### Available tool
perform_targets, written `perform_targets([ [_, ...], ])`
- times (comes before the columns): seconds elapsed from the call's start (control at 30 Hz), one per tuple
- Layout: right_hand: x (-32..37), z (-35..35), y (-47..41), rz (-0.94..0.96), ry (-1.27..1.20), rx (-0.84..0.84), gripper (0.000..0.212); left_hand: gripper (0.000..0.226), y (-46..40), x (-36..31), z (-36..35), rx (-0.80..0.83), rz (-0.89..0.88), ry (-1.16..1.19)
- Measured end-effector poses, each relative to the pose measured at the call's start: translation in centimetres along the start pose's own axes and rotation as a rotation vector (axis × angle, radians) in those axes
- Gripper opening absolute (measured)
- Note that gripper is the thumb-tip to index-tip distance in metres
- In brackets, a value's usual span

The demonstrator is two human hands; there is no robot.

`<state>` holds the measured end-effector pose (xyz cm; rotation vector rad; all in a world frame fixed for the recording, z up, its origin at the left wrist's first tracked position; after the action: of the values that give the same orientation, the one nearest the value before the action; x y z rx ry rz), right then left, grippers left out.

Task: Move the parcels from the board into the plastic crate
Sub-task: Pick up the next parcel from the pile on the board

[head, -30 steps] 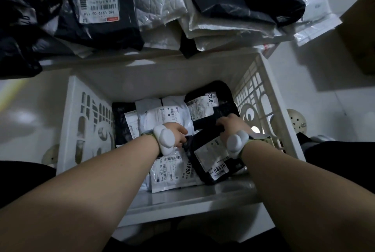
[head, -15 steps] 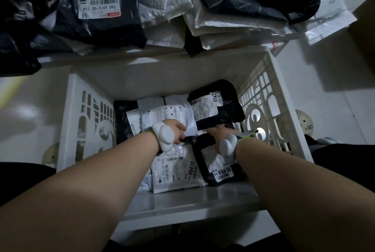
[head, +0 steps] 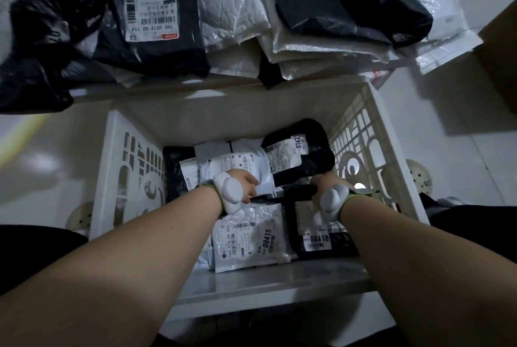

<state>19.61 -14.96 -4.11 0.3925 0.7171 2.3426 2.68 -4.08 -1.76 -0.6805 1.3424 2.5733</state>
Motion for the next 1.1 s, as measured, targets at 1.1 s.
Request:
perform_targets([
  [1.1, 10.6, 16.7, 8.4, 0.131, -0.747, -0.463, 0.017, 0.015, 10.0, -5.5, 15.9, -0.484, -0.337, 0.721],
])
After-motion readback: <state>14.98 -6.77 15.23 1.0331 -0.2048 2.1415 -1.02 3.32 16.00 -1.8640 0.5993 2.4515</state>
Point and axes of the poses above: each hand's wrist, its own y-axis away from the middle knuckle, its own z-axis out of the back of the hand, x = y × z, the point moved 6 cm from there along -y, towards the middle knuckle, and after that the axes turned 10 degrees about -x, right-handed, at the moved point
